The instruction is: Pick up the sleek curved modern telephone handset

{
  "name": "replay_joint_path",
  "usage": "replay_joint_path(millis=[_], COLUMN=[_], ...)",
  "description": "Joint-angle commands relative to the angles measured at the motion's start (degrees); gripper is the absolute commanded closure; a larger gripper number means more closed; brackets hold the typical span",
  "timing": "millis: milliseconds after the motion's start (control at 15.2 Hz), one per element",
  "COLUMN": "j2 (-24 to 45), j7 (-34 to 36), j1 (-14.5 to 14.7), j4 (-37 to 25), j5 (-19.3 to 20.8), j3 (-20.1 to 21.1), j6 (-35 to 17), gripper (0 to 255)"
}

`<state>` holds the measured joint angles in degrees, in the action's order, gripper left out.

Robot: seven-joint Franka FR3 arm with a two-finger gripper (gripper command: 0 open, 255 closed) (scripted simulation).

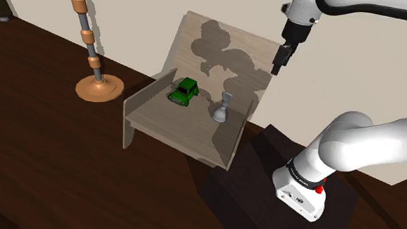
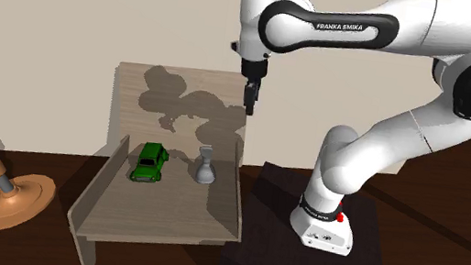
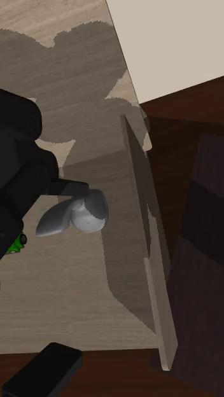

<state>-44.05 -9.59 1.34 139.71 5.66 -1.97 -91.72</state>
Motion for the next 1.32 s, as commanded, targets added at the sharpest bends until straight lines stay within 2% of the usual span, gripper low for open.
replay_joint_path(millis=[0,330,660,990,1254], j2=[0.0,7.15,17.21,29.07,37.73], j7=[0.0,14.42,29.0,44.11,54.79], j1=[0.0,-2.34,-5.26,-8.55,-10.39], j4=[0.0,2.84,2.57,-0.56,-4.16], j5=[0.0,-1.29,-0.73,2.39,5.96], j3=[0.0,5.68,10.68,14.43,15.67], j6=[0.0,-9.44,-18.21,-25.23,-28.61], gripper=[0,0,0,0,0])
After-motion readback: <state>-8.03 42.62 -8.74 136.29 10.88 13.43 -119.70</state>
